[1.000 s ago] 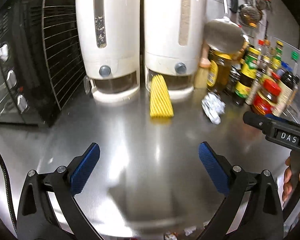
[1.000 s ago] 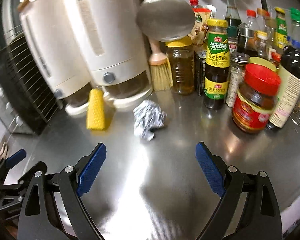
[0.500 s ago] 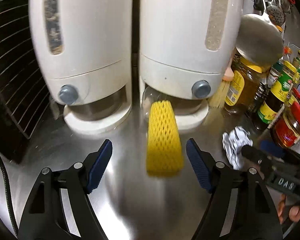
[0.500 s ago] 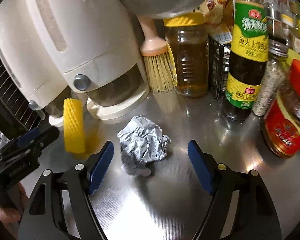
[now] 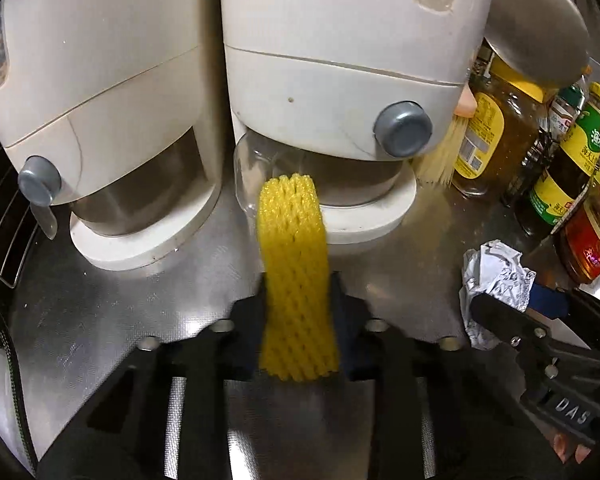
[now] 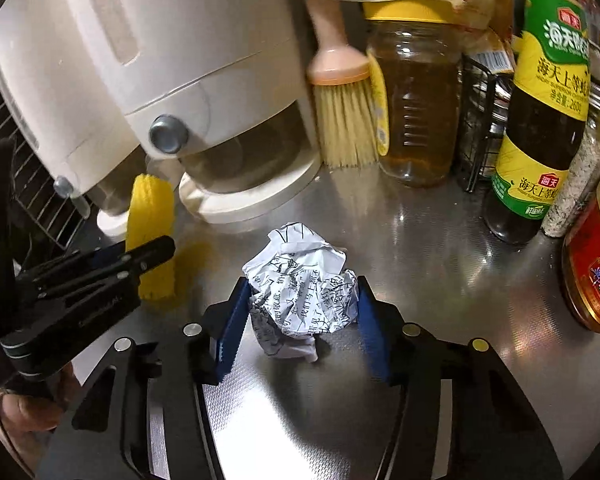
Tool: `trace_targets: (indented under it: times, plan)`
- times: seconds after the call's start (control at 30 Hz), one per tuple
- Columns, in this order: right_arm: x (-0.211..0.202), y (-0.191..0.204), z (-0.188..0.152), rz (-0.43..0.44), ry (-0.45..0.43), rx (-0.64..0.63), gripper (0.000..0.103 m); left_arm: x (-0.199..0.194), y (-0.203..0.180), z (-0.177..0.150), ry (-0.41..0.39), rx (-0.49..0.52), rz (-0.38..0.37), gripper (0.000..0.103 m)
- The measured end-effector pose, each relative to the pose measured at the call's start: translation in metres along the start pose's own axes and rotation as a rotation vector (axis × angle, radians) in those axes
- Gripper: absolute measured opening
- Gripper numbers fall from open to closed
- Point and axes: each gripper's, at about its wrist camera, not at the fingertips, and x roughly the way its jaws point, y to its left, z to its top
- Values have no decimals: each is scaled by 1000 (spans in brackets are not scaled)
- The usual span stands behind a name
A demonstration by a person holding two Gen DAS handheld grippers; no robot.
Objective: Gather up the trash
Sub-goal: 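Carry the yellow foam net and foil paper down over the bin with both tools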
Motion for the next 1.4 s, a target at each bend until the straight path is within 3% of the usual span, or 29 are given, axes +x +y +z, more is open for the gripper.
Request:
trace_targets:
  times: [0.27,0.53,1.03,1.2,1.4]
  plan:
    - [-33,7,-18,19,-13,-13,52,-42,-1,-21,-28,3,2,11]
    - [-96,19,-47,33,-64,-35,52,-115,-1,-66,-67,-21,14,12]
    - [-218,41,-162,37,-187,-122,52,-241,-28,-191,-175,-1,6,12]
    - [-232,39,-211,33,-180,-142,53,-251,-37,-240,-169,2,-9,12]
    - [-208,15,-265,12,-94,-101,53,-219,-47,-299,-74,11,-45,12]
